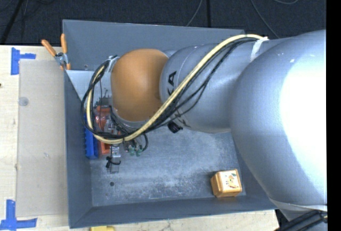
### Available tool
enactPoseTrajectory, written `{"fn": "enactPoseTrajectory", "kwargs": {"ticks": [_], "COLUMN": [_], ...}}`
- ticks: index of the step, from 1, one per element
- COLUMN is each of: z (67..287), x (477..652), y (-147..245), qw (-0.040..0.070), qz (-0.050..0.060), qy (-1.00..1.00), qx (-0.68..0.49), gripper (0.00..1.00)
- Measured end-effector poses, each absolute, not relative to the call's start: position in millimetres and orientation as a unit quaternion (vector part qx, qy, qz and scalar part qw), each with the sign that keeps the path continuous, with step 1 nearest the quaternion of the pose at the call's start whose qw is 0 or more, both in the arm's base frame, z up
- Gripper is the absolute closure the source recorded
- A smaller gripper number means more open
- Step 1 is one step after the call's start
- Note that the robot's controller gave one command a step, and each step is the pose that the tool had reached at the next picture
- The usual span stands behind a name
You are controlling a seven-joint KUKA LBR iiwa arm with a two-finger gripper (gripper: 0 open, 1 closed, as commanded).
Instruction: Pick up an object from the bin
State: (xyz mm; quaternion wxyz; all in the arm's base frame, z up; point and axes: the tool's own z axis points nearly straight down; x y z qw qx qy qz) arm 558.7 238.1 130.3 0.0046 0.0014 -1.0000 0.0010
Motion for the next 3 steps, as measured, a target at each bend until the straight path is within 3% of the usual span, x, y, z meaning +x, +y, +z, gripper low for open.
{"fn": "enactPoseTrajectory", "kwargs": {"ticks": [1, 2, 3], "z": [132.2, 75.0, 75.1], "x": [559.0, 569.0, 569.0], "y": [237.7, 231.5, 231.5], "qw": [0.004, -0.002, -0.002], "qz": [0.001, -0.002, -0.002], "qy": [-1.000, -1.000, -1.000], "qx": [0.001, 0.013, 0.013], "gripper": [0.00, 1.00, 1.00]}}
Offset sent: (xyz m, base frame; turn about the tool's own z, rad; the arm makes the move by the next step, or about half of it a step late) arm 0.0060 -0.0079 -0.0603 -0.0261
